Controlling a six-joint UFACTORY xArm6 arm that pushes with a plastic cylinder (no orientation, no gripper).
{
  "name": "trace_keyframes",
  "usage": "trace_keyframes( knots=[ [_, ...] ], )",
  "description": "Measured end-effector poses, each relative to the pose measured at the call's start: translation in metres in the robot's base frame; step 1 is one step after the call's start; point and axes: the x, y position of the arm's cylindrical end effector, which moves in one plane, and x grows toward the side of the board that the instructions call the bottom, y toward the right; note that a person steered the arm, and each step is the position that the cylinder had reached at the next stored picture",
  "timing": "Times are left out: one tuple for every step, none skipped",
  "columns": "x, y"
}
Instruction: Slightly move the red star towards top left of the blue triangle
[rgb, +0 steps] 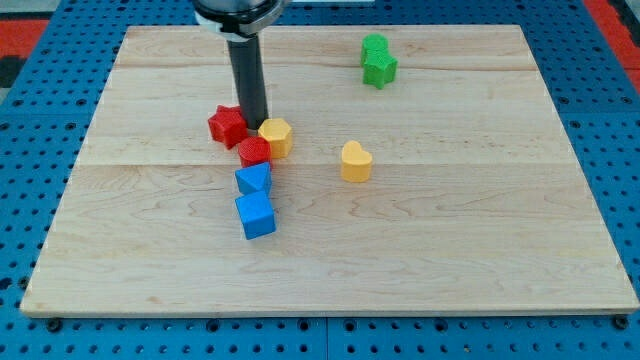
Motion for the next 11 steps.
trace_keyframes(
  knots=[
    [0.002, -0.006],
    [0.021, 0.0],
    [0.028, 0.016],
    [0.028, 0.054],
    [0.028, 0.087],
    [0.028, 0.09],
    [0.027, 0.08],
    [0.0, 0.038],
    [-0.046, 0.005],
    [-0.072, -0.022],
    [-0.02, -0.044]
  ],
)
